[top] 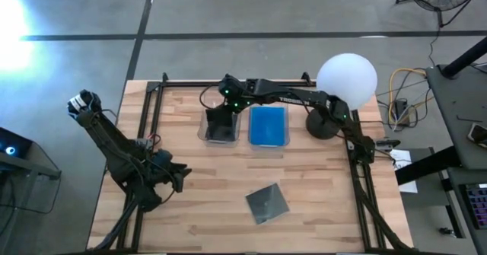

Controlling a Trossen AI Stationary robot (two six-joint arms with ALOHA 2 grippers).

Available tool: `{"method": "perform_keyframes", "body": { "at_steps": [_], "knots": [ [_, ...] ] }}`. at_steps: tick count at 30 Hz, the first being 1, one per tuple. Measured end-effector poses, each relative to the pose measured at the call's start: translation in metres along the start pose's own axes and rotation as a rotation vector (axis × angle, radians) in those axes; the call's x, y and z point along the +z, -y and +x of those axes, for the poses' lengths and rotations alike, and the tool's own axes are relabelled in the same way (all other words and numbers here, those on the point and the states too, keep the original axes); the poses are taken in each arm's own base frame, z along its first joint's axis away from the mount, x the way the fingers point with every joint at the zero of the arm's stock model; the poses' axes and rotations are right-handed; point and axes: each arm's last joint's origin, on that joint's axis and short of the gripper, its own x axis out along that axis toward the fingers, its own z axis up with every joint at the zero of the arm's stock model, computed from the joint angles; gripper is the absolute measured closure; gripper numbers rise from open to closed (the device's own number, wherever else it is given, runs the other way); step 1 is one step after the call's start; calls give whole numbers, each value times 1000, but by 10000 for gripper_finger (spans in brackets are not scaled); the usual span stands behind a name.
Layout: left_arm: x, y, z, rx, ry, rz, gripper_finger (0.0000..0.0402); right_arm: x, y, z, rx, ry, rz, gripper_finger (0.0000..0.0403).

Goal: Pick & place jewel cases by type
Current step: Put the right black cd case into the left transparent bin, then put the black cd case into the left transparent bin

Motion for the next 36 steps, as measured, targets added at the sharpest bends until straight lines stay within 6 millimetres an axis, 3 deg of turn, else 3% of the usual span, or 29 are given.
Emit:
{"method": "perform_keyframes", "body": {
  "at_steps": [5, 9, 12, 15, 17, 24, 29, 32, 36],
  "knots": [
    [3, -1, -2, -10, -4, 5, 266, 0, -23, -25, -162, 157, -245, 205],
    [3, 0, -2, -16, -5, -1, 266, -3, -48, -63, -278, 243, -417, 196],
    [2, 1, -2, -23, -7, -9, 266, -17, -74, -97, -329, 281, -560, 198],
    [1, 3, -1, -34, -2, -8, 266, -46, -101, -132, -294, 291, -645, 204],
    [0, 4, -1, -46, -3, -1, 266, -69, -112, -145, -270, 235, -633, 209],
    [-13, 9, 9, -163, -44, -97, 266, -158, -126, -167, -369, -86, -538, 221],
    [-26, 11, 25, -288, -155, -179, 266, -220, -147, -168, -225, -247, -581, 225],
    [-34, 9, 36, -336, -199, -235, 266, -261, -145, -169, -309, -332, -544, 225],
    [-41, 11, 51, -381, -198, -303, 266, -310, -139, -155, -360, -463, -450, 225]
  ]
}}
